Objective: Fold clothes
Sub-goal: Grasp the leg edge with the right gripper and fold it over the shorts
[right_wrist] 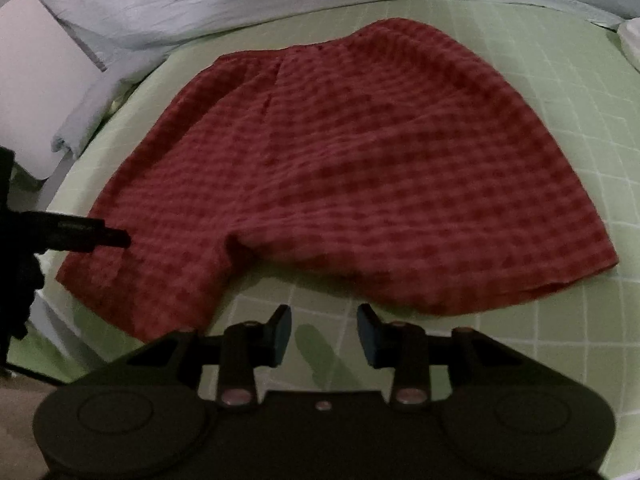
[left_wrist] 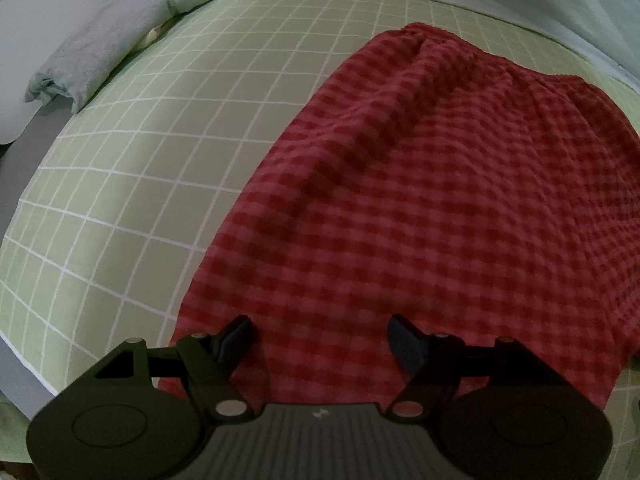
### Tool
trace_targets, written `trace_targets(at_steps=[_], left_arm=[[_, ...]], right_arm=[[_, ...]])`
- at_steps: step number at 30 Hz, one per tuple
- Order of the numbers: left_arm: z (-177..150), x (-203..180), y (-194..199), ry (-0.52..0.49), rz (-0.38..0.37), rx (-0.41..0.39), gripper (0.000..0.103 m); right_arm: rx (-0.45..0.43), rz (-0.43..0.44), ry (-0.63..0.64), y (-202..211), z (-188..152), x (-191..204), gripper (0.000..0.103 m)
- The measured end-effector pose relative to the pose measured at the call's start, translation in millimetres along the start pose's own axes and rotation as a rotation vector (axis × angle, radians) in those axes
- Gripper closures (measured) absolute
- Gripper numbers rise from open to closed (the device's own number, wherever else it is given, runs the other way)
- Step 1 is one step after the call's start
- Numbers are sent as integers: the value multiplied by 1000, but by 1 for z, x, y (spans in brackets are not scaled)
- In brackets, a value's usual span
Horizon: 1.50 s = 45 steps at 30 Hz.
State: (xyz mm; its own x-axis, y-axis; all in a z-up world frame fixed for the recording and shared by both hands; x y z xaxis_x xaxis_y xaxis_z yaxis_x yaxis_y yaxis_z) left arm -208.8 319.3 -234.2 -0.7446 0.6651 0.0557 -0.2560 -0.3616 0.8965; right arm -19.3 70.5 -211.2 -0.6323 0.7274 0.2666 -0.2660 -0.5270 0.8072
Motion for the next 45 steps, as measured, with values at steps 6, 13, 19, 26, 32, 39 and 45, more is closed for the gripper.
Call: trace_targets(at_steps=[6, 13, 19, 26, 32, 39, 45], left_arm=[[-1, -1, 1, 4, 2, -4, 27], [-2, 0, 1, 12, 0, -9, 26], [-3, 0, 3, 13, -1, -7, 26], [-3, 3, 2, 19, -10, -9, 25], [-5, 4, 3, 15, -16, -15, 25], [-11, 7, 5, -19, -37, -18, 25], [-15, 12, 6, -38, -54, -27, 25]], right_arm=[[-96, -82, 44, -12, 21, -11, 56], [-212, -74, 154, -22, 61, 2, 50], [-119, -39, 182, -50, 57, 15, 66], [-108, -2, 67, -29, 38, 7, 65], [-142, 45, 9, -26, 36, 5, 97], [-261, 91, -89, 20, 45, 14, 102], [-296, 80, -270, 40, 30, 1, 102]])
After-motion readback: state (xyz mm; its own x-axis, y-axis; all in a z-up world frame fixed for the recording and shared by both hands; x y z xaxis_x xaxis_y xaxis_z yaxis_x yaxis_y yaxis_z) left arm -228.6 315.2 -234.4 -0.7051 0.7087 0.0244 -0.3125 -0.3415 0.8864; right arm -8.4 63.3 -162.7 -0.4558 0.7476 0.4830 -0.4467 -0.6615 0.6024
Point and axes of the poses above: each gripper's, at about its wrist camera, not at the fingertips, and y roughly against the way its jaws point, x to its left, z to its top, the point moved 8 cm from there along -y, roughly the way its jaws point, and after that the axes turned 4 degrees about -x, right-handed, at the moved point
